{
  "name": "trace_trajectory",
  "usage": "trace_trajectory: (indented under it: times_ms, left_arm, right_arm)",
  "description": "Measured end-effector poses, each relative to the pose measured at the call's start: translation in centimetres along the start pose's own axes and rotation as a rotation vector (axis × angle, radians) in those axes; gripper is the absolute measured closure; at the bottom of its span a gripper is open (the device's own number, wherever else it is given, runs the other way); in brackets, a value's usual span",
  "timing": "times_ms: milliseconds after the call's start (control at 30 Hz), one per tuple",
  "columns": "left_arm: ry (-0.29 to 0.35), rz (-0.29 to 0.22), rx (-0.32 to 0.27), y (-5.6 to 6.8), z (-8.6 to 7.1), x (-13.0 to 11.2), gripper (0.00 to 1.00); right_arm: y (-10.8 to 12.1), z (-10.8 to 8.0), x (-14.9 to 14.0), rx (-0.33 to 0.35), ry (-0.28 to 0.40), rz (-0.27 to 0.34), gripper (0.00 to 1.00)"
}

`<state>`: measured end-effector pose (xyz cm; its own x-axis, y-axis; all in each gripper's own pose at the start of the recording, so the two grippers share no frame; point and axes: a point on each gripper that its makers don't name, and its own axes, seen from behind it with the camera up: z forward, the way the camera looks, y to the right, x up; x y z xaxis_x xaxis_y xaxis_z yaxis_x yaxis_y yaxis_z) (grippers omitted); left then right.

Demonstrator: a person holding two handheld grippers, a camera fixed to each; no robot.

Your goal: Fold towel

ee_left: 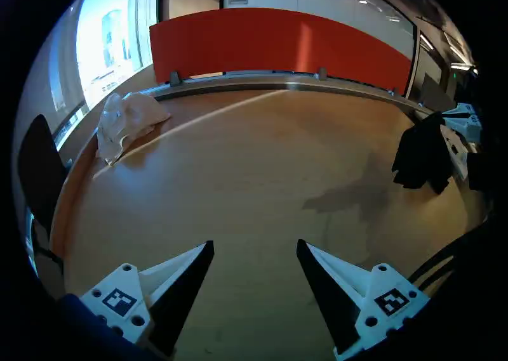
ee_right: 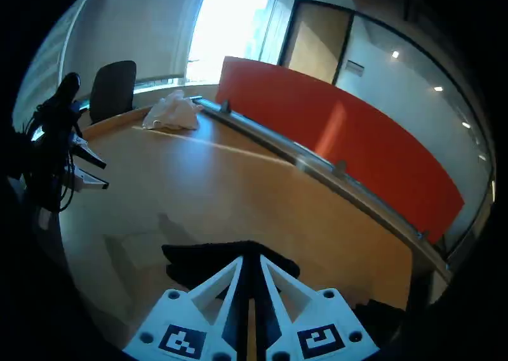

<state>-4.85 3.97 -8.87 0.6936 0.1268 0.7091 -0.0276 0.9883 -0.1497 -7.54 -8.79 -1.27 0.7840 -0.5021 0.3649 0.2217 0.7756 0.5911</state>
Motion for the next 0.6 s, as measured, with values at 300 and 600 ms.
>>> trace_trajectory:
  times_ms: [300, 600]
  left_arm:
    - [0.004, 0.006, -0.003, 0.3, 0.1, 0.4, 0.03]
    - [0.003, 0.010, -0.003, 0.4, 0.2, 0.6, 0.03]
  right_arm:
    - [3.4, -0.9, 0.9, -0.041, 0.016, 0.018, 0.94]
    - [7.8, -2.1, 1.4, -0.098, 0.024, 0.029, 0.94]
